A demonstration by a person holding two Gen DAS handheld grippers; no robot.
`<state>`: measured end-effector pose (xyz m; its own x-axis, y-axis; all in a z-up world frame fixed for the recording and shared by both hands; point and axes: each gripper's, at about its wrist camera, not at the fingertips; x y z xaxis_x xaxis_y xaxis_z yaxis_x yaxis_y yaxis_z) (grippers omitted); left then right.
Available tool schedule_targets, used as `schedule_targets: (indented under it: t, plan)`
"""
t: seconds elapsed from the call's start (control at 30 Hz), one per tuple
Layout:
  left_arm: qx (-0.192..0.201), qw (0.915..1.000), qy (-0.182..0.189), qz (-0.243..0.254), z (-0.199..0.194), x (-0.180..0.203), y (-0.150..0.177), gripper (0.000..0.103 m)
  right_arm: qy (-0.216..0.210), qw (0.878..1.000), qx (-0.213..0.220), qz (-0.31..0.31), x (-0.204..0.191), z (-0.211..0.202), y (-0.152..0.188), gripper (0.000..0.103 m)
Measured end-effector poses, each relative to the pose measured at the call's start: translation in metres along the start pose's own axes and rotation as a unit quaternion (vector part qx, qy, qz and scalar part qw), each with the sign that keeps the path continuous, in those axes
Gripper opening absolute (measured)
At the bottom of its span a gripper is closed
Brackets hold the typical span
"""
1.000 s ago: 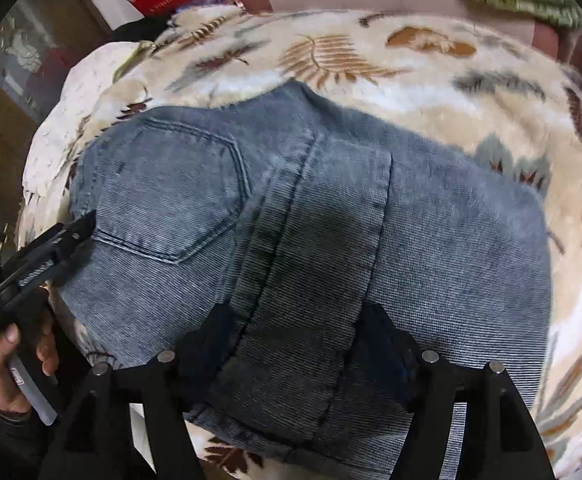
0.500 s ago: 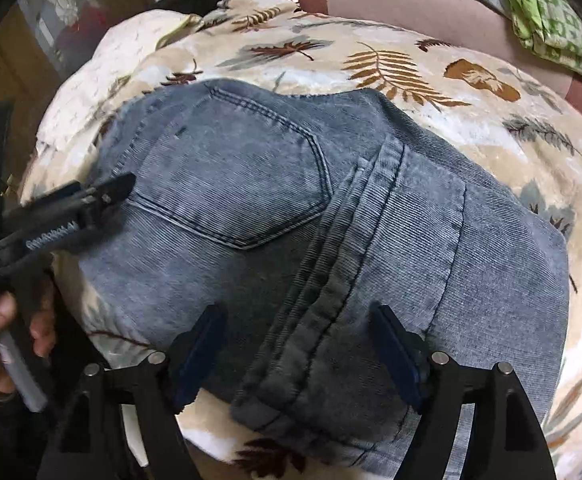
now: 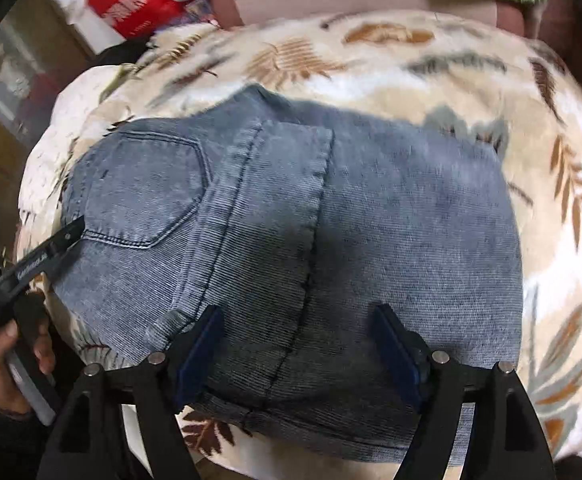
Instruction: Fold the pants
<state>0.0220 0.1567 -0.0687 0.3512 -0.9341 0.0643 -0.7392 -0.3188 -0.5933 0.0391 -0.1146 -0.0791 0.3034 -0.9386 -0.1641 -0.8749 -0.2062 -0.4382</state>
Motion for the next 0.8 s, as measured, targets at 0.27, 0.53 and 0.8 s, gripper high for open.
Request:
schedule_targets:
  t: [0.27,0.53,0.8]
  plan:
    - [-0.001,1.0,0.004,-0.001,0.001,-0.001,0.0,0.103,-0.082,0.996,0.018,0.024,-0.009,-0.031,-0.009,0.081]
    - [-0.006,0.9999,0.012,-0.003,0.0,-0.003,-0.002,0.103,-0.052,0.998,-0.009,0.024,-0.017,-0.014,-0.018,0.083]
    - [-0.009,0.9999,0.015,-0.001,0.001,-0.003,-0.003,0.103,0.041,0.996,-0.047,-0.069,-0.041,0.021,-0.033,0.085]
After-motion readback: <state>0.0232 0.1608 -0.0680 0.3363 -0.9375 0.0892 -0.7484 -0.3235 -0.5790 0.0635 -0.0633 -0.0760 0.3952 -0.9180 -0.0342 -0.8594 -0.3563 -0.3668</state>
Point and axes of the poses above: each gripper's, at about its wrist camera, not at the fingertips, and z roughly the way its jaws point, x to its right, y to its underside, and after that the axes turned 2 degrees about y, right-handed
